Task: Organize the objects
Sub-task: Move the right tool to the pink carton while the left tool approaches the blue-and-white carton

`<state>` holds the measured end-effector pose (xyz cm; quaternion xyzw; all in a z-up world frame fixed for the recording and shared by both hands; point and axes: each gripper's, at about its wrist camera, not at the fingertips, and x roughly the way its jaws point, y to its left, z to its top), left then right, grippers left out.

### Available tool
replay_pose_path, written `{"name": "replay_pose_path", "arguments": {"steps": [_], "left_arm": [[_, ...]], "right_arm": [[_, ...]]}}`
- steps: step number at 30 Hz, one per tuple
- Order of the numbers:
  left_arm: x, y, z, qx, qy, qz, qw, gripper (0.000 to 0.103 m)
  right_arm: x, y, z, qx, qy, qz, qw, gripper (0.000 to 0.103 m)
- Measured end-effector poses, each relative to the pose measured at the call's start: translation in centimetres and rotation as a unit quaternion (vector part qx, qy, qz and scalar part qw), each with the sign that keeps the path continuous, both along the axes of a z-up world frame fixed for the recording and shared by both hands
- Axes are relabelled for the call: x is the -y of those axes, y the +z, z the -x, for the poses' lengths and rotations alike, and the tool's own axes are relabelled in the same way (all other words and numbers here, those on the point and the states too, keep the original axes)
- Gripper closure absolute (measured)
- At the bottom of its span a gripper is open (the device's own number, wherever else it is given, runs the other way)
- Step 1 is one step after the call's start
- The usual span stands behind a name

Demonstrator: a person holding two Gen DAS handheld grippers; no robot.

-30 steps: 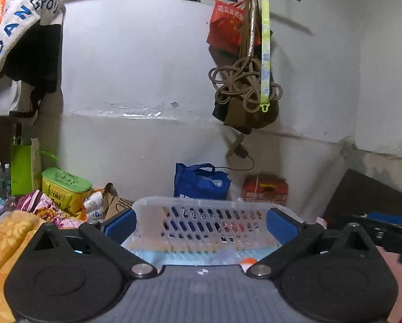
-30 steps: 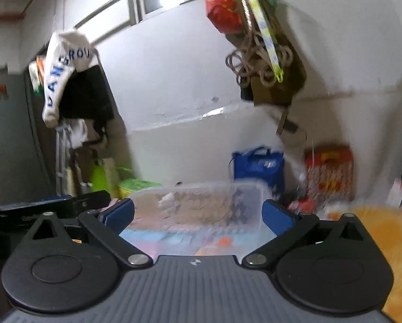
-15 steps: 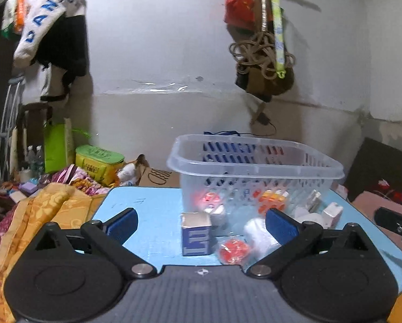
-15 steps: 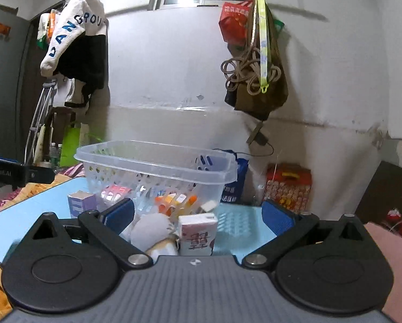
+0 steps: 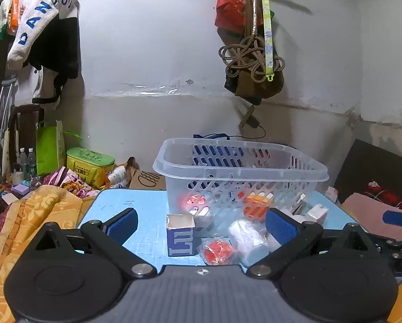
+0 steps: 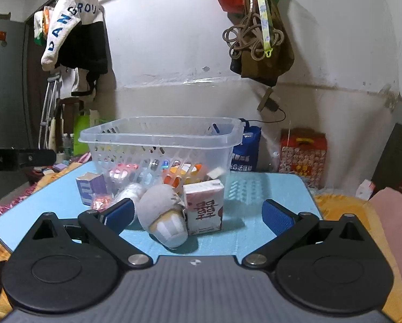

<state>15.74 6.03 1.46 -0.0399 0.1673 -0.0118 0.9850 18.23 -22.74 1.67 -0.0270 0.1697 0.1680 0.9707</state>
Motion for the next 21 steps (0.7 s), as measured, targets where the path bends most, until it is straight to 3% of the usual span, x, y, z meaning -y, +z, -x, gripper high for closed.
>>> {"name": "replay_pose_path", "arguments": {"steps": [4,8,15,21], "left_arm": [[0.0,-0.1,-0.1,-0.004,0.003,0.001,1.0000,0.001],[0.2,-0.4,-0.4,-0.013,0.000,0.002,0.9999,0.001],[0.1,-1.0,-1.1,-0.036,0.005,0.002,0.9993,0.001],[0.4,-2.7,-2.5,-0.074,0.003,-0.001,0.9972,0.004]], "right_arm": [[0.3,0.1,0.4,0.004,0.002,0.001,1.000,0.000],[0.5,0.2,0.1,-0.028,0.020,-0.018,0.999,0.000],[0.7,0.1,-0.3,-0.042,0.015,-0.020,0.999,0.000],[0.1,-0.8,-1.4,-0.070,0.024,-0.013,0.997,0.013]]}}
